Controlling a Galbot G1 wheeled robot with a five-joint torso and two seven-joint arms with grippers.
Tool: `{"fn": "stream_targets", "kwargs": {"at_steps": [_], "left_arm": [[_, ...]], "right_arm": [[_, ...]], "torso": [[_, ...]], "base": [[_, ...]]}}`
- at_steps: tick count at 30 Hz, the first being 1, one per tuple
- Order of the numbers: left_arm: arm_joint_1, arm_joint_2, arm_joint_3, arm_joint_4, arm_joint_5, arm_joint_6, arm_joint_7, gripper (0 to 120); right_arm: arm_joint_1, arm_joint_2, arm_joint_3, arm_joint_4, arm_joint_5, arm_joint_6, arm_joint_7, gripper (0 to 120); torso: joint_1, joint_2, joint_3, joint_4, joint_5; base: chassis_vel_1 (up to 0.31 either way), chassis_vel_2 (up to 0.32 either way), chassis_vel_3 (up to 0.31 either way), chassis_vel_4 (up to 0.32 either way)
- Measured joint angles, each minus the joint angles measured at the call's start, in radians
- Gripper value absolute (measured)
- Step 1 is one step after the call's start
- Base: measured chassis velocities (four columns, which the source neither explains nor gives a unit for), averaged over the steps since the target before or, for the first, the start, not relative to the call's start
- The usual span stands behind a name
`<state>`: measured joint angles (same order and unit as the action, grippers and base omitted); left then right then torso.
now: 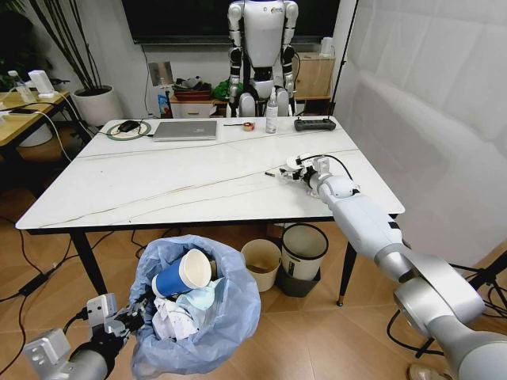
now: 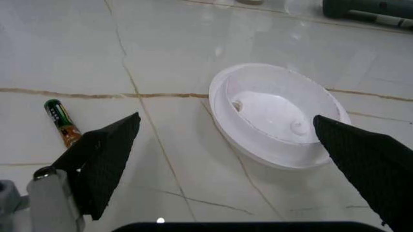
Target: Pick up the trash bin and place the trash from the table into it.
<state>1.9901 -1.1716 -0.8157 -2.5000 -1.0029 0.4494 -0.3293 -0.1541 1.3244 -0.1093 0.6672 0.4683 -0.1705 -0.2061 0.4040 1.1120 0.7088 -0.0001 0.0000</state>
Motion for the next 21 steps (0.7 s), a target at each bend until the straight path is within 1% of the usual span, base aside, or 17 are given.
{"fn": "stream_targets", "kwargs": {"at_steps": [5,7,8,10,11,12,15,16,19,20,21], "left_arm": [[0.0,0.0,0.0,0.0,0.0,0.0,0.0,0],[0.0,-0.001,0.001,0.0,0.0,0.0,0.0,0],[0.0,-0.001,0.001,0.0,0.0,0.0,0.0,0],[0.0,-0.001,0.002,0.0,0.0,0.0,0.0,0],[0.0,-0.001,0.002,0.0,0.0,0.0,0.0,0],[0.0,-0.001,0.002,0.0,0.0,0.0,0.0,0],[0.0,-0.001,0.002,0.0,0.0,0.0,0.0,0],[-0.001,-0.001,0.002,0.0,0.0,0.0,0.0,0],[-0.001,-0.001,0.003,0.0,0.0,0.0,0.0,0],[-0.002,-0.001,0.003,0.0,0.0,0.0,0.0,0],[-0.002,-0.002,0.003,0.0,0.0,0.0,0.0,0]], "right_arm": [[-0.002,-0.001,0.0,0.001,0.0,0.0,-0.004,94],[-0.002,-0.001,0.0,0.001,0.0,0.0,-0.005,85],[-0.002,-0.001,0.0,0.001,0.0,0.0,-0.005,85],[-0.003,-0.002,0.0,0.002,0.0,0.0,-0.005,75],[-0.003,-0.002,0.0,0.002,0.0,0.0,-0.005,73],[-0.003,-0.002,0.0,0.002,0.0,0.0,-0.005,67],[-0.003,-0.002,0.0,0.002,0.0,0.0,-0.005,67],[-0.003,-0.002,0.0,0.001,0.0,0.0,-0.005,56],[-0.002,-0.002,0.0,0.001,0.0,0.0,-0.005,47],[-0.002,-0.002,0.0,0.001,0.0,0.0,-0.005,40],[-0.002,-0.002,0.0,0.001,0.0,0.0,-0.004,39]], "torso": [[0.0,0.0,0.0,-0.0001,0.0],[0.0,0.0,0.0,0.0,0.0],[0.0,0.0,0.0,0.0,0.0],[0.0,0.0,0.0,0.0001,0.0],[0.0,0.0,0.0,0.0001,0.0],[0.0,0.0,0.0,0.0,0.0],[0.0,0.0,0.0,0.0001,0.0],[0.0,0.0,0.0,0.0,0.0],[0.0,0.0,0.0,0.0,0.0],[0.0,0.0,0.0,0.0,0.0],[0.0,0.0,0.0,0.0,0.0]], "base": [[0.0,0.0,0.0,0.0],[0.0,0.0,0.0,0.0],[0.0,0.0,0.0,0.0],[0.0,0.0,0.0,0.0],[0.0,0.0,0.0,0.0],[0.0,0.0,0.0,0.0],[0.0,0.0,0.0,0.0],[0.0,0.0,0.0,0.0],[0.0,0.0,0.0,0.0],[0.0,0.0,0.0,0.0],[0.0,0.0,0.0,0.0]]}}
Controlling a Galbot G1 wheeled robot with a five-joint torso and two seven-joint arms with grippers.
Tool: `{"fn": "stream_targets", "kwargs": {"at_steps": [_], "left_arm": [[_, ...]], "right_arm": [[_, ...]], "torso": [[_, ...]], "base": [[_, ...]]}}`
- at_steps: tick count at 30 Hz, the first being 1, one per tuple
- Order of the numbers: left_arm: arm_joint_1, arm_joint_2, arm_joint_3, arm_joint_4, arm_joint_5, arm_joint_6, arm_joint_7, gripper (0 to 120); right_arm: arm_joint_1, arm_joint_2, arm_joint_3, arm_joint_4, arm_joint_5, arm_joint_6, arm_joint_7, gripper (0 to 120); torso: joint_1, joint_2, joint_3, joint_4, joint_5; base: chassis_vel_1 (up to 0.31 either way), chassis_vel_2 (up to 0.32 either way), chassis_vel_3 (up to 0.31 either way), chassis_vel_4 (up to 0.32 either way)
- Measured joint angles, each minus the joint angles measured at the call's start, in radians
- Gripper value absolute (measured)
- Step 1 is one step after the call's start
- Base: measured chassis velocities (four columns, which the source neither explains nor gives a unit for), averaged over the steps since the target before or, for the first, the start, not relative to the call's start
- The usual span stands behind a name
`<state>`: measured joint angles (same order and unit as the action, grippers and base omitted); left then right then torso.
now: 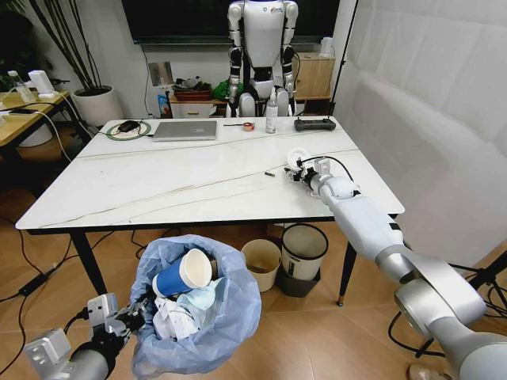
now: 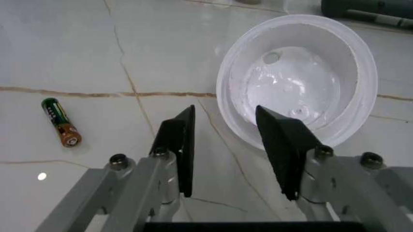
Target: Pick up the trash bin and place the trash from the table into it.
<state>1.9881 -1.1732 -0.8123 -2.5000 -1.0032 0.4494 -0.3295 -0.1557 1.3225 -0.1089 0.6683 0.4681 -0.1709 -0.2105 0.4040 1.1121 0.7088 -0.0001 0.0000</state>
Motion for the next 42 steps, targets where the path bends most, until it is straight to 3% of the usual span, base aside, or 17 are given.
{"fn": "stream_targets", "kwargs": {"at_steps": [1,5,16,30,33,38,42], "left_arm": [[0.0,0.0,0.0,0.0,0.0,0.0,0.0,0],[-0.002,0.0,0.001,0.0,-0.001,0.0,0.0,0],[-0.008,0.004,0.001,0.0,-0.006,0.0,0.0,0],[-0.022,0.012,0.006,0.005,-0.014,0.001,-0.001,0],[-0.023,0.014,0.006,0.006,-0.017,0.001,-0.001,0],[-0.026,0.013,0.007,0.01,-0.018,0.001,-0.001,0],[-0.029,0.016,0.006,0.011,-0.024,0.002,-0.002,0]], "right_arm": [[0.0,0.0,0.0,0.0,0.0,0.0,0.0,39],[0.003,-0.001,0.0,-0.001,0.0,0.0,0.002,19],[0.001,-0.018,-0.005,0.013,0.004,-0.007,0.004,15],[-0.04,-0.069,-0.037,0.147,0.056,-0.047,0.025,10],[-0.04,-0.078,-0.043,0.177,0.074,-0.058,0.03,0],[-0.039,-0.078,-0.046,0.193,0.085,-0.061,0.04,0],[-0.013,-0.061,-0.061,0.164,0.094,-0.067,0.043,15]], "torso": [[0.0,0.0,0.0,0.0,0.0],[0.0,0.0,0.0,0.0,0.0],[0.0,0.0,0.0,0.0,0.0],[0.0,0.0,0.0,-0.0001,0.0001],[0.0,0.0,0.0,0.0002,-0.0001],[0.0,0.0,0.0,-0.0001,0.0],[0.0,0.0,0.0,0.0001,0.0]], "base": [[0.0,0.0,0.0,0.0],[0.0,0.0,0.0,0.0],[0.0,0.0,0.0,0.0],[0.0,0.0,0.0,0.0],[0.0,0.0,0.0,0.0],[0.0,0.0,0.0,0.0],[0.0,0.0,0.0,0.0]]}}
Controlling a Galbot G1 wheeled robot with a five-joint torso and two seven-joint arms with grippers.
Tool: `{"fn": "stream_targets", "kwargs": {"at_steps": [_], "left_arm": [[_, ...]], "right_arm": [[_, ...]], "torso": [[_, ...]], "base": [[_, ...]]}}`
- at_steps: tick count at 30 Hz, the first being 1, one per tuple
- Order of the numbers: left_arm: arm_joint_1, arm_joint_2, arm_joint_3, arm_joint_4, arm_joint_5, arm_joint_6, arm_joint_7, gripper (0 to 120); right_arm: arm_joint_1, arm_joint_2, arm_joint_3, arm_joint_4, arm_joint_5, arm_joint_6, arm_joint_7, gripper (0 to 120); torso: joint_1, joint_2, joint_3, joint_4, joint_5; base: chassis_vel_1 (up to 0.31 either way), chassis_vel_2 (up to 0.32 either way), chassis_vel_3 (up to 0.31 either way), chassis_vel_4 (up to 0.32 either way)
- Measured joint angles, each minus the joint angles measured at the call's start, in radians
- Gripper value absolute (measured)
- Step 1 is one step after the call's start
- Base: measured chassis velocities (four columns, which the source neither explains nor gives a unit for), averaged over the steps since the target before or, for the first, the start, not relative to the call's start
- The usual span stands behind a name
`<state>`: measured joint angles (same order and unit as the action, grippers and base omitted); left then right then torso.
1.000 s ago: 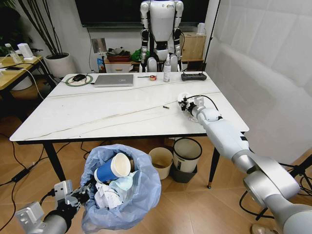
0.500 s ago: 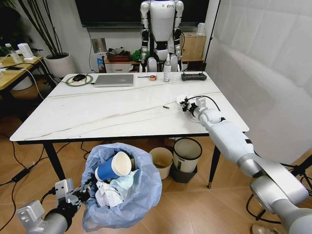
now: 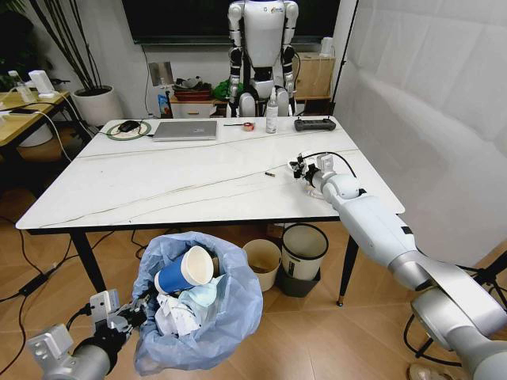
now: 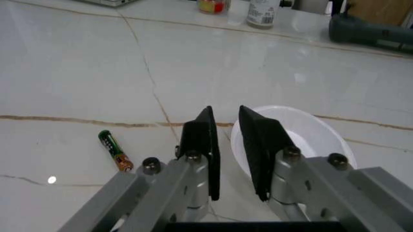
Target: Pick up the trash bin and place the trash from the table into it.
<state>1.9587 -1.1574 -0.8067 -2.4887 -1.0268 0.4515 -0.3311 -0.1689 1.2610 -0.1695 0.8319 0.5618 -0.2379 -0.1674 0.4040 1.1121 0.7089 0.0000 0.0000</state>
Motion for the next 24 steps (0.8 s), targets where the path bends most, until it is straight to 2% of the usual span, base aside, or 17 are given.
{"fn": "stream_targets", "kwargs": {"at_steps": [1,7,10,12,15,18,20,24], "left_arm": [[0.0,0.0,0.0,0.0,0.0,0.0,0.0,0],[0.002,-0.002,-0.005,-0.001,-0.003,0.0,-0.001,0],[0.002,-0.003,-0.005,-0.002,-0.003,0.0,-0.001,0],[0.002,-0.003,-0.005,-0.003,-0.003,0.0,-0.001,0],[0.002,-0.004,-0.005,-0.003,-0.003,0.0,-0.001,0],[0.002,-0.007,-0.003,-0.003,-0.002,0.0,-0.001,0],[0.002,-0.007,-0.003,-0.003,-0.001,0.0,-0.001,0],[0.002,-0.007,-0.002,-0.003,-0.001,0.0,-0.001,0]], "right_arm": [[0.0,0.0,0.0,0.0,0.0,0.0,0.0,15],[0.025,0.008,-0.028,-0.054,-0.01,-0.026,-0.023,41],[0.025,0.008,-0.029,-0.056,-0.014,-0.028,-0.024,47],[0.027,0.012,-0.028,-0.062,-0.019,-0.03,-0.025,58],[0.03,0.014,-0.027,-0.069,-0.025,-0.03,-0.025,65],[0.034,0.013,-0.025,-0.075,-0.033,-0.03,-0.028,78],[0.035,0.013,-0.025,-0.081,-0.04,-0.03,-0.031,80],[0.038,0.012,-0.023,-0.092,-0.05,-0.032,-0.033,69]], "torso": [[0.0,0.0,0.0,0.0,0.0],[0.0,0.0,0.0,-0.0001,0.0001],[0.0,0.0,0.0,-0.0003,0.0001],[0.0,0.0,0.0,-0.0002,0.0001],[0.0,0.0,0.0,-0.0001,0.0001],[0.0,0.0,0.0,0.0,0.0],[0.0,0.0,0.0,0.0,0.0],[0.0,0.0,0.0,-0.0001,0.0001]], "base": [[0.0,0.0,0.0,0.0],[0.0,0.0,0.0,0.0],[0.0,0.0,0.0,0.0],[0.0,0.0,0.0,0.0],[0.0,0.0,0.0,0.0],[0.0,0.0,0.0,0.0],[0.0,0.0,0.0,0.0],[0.0,0.0,0.0,0.0]]}}
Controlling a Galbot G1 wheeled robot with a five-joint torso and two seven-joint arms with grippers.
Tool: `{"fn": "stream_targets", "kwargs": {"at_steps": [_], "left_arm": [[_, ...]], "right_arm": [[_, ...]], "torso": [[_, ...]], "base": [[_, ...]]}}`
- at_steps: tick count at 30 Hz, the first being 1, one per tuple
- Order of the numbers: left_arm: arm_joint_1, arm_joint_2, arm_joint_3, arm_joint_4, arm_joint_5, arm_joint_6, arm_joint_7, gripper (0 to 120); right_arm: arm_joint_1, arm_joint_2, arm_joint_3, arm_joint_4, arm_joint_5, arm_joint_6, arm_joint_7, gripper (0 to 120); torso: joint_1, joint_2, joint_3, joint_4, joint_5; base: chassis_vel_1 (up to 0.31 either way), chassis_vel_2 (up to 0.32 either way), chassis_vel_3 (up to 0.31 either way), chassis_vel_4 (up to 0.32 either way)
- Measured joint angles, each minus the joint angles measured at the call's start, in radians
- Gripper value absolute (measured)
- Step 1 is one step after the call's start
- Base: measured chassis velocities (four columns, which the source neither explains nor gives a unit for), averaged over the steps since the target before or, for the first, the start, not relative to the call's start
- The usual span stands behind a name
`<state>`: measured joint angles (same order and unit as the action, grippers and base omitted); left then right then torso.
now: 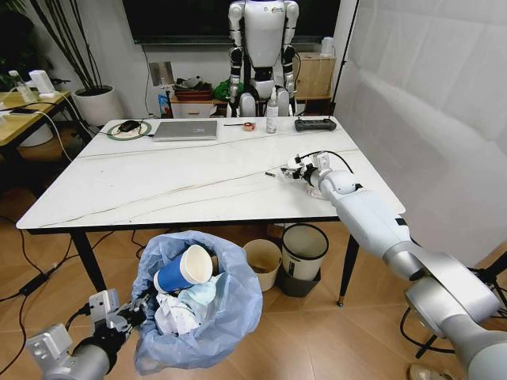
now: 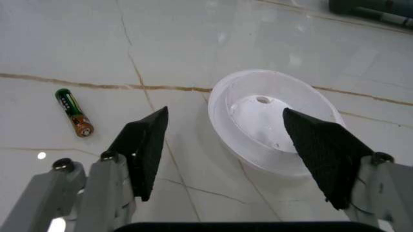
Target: Pick up the trash bin and place the trash from the table into it.
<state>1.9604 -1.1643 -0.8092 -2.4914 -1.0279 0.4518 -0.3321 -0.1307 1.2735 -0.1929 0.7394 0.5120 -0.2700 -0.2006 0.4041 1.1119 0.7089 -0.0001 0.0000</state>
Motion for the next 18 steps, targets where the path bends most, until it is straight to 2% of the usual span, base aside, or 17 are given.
{"fn": "stream_targets", "kwargs": {"at_steps": [5,9,12,14,18], "left_arm": [[0.001,-0.003,0.002,0.0,0.003,0.0,0.001,0],[0.0,-0.003,0.003,0.0,0.003,-0.001,0.001,0],[0.001,-0.003,0.003,0.0,0.004,-0.001,0.001,0],[0.001,-0.003,0.003,0.0,0.004,-0.001,0.001,0],[0.001,-0.003,0.003,0.0,0.004,-0.002,0.001,0]], "right_arm": [[0.0,-0.006,-0.002,-0.005,-0.009,0.0,-0.004,46],[-0.002,-0.007,-0.002,-0.005,-0.01,0.0,-0.005,36],[-0.004,-0.011,-0.003,-0.005,-0.013,0.0,-0.006,22],[-0.005,-0.012,-0.004,-0.005,-0.014,0.0,-0.006,18],[-0.008,-0.012,-0.004,-0.005,-0.016,0.002,-0.007,3]], "torso": [[0.0,0.0,0.0,0.0,0.0],[0.0,0.0,0.0,0.0,0.0001],[0.0,0.0,0.0,0.0,0.0],[0.0,0.0,0.0,0.0,0.0],[0.0,0.0,0.0,0.0,0.0]], "base": [[0.0,0.0,0.0,0.0],[0.0,0.0,0.0,0.0],[0.0,0.0,0.0,0.0],[0.0,0.0,0.0,0.0],[0.0,0.0,0.0,0.0]]}}
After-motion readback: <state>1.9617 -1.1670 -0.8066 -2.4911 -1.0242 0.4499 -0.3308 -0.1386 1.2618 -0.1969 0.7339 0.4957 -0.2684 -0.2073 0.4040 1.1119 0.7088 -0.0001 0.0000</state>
